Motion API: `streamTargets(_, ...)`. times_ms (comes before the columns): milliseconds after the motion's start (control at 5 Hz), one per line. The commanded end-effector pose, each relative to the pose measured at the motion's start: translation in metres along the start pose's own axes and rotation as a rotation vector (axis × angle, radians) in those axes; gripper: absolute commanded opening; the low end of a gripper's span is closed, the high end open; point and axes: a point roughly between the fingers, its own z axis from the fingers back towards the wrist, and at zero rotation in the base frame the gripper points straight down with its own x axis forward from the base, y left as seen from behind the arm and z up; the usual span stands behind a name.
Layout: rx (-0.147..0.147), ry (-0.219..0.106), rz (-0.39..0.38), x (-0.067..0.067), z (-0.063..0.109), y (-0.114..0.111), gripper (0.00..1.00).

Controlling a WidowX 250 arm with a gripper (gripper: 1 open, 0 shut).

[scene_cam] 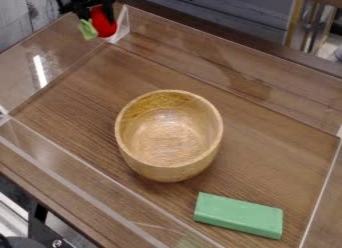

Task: Move the red fruit to the left

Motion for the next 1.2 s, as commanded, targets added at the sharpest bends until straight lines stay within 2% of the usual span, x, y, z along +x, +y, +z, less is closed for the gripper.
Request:
streamTargets(0,-0.01,-0.107,0.037,0.014,0.036,-0.011,0.0)
streamTargets(600,0.065,-0.132,0.043,0.006,-0.005,-0.005,0.0)
streamTargets(800,0.087,-0.131,0.042,0.004,-0.012,-0.005,1.0)
streamTargets(1000,0.099,-0.122,0.044,0.005,-0.012,-0.004,1.0)
